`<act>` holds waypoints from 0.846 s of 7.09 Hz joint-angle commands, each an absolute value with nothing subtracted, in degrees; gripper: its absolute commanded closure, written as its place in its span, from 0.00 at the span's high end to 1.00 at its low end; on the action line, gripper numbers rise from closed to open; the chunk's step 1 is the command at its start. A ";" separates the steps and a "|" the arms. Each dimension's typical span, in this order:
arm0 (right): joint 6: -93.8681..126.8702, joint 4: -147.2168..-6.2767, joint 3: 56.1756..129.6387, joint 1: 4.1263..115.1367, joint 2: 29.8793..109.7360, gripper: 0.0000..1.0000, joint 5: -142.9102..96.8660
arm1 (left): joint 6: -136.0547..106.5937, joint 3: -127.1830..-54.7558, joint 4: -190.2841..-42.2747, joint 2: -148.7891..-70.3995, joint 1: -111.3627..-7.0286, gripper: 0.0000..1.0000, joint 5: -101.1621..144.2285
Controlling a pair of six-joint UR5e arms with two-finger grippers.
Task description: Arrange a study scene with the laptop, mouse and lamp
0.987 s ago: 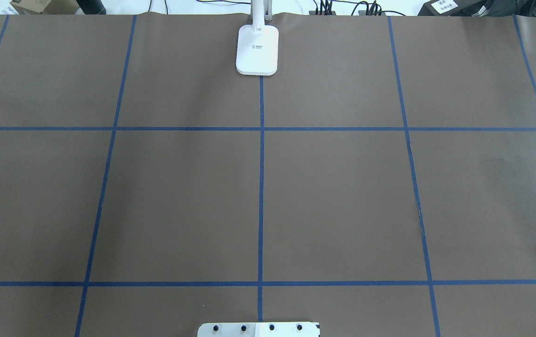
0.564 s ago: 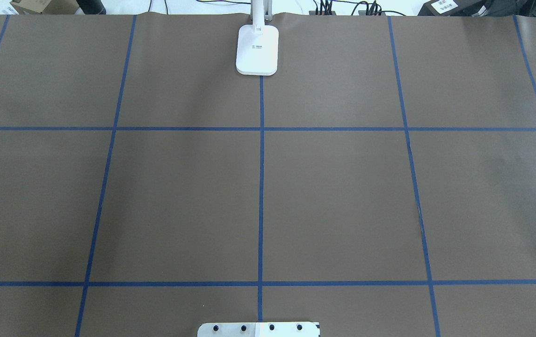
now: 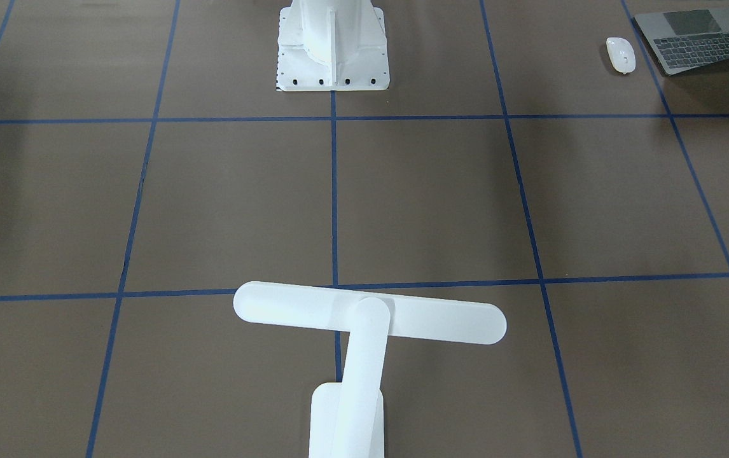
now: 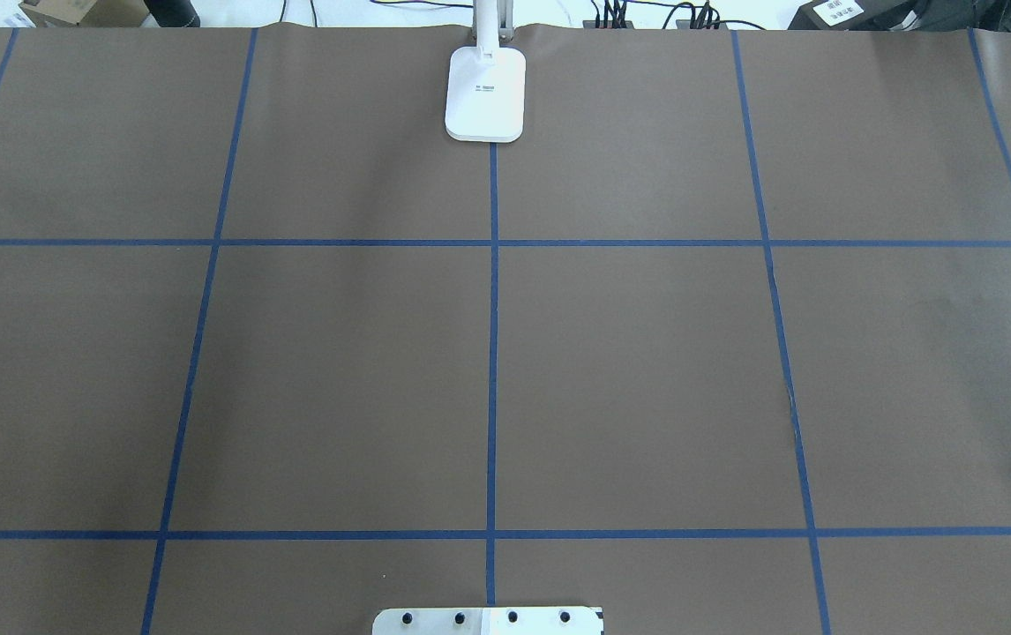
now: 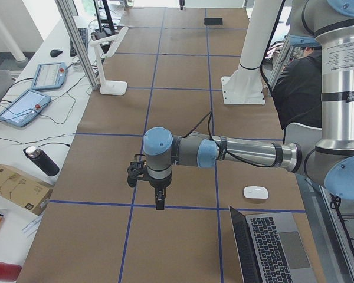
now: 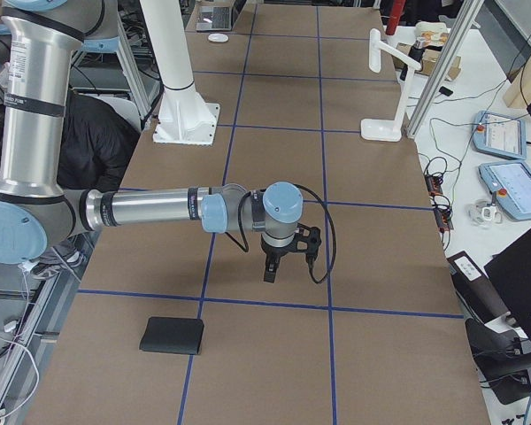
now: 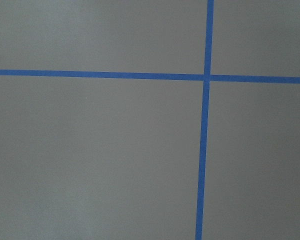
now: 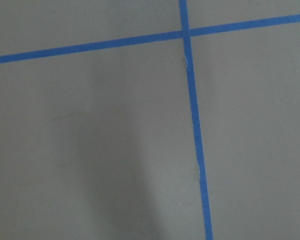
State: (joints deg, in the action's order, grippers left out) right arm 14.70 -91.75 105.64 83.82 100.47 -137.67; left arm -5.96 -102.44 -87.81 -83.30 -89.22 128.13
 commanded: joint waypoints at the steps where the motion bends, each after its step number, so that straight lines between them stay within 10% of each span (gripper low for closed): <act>1: 14.77 -91.93 106.08 83.93 99.32 0.99 -137.46 | -5.98 -102.39 -87.63 -83.23 -89.21 0.99 128.67; 6: 15.03 -91.67 105.21 83.94 97.91 0.99 -134.38 | -5.45 -101.96 -87.80 -83.94 -89.21 1.00 130.43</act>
State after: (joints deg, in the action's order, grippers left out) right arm 14.89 -91.67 105.32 84.00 98.08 -134.90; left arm -5.48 -102.33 -87.82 -84.12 -89.21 130.53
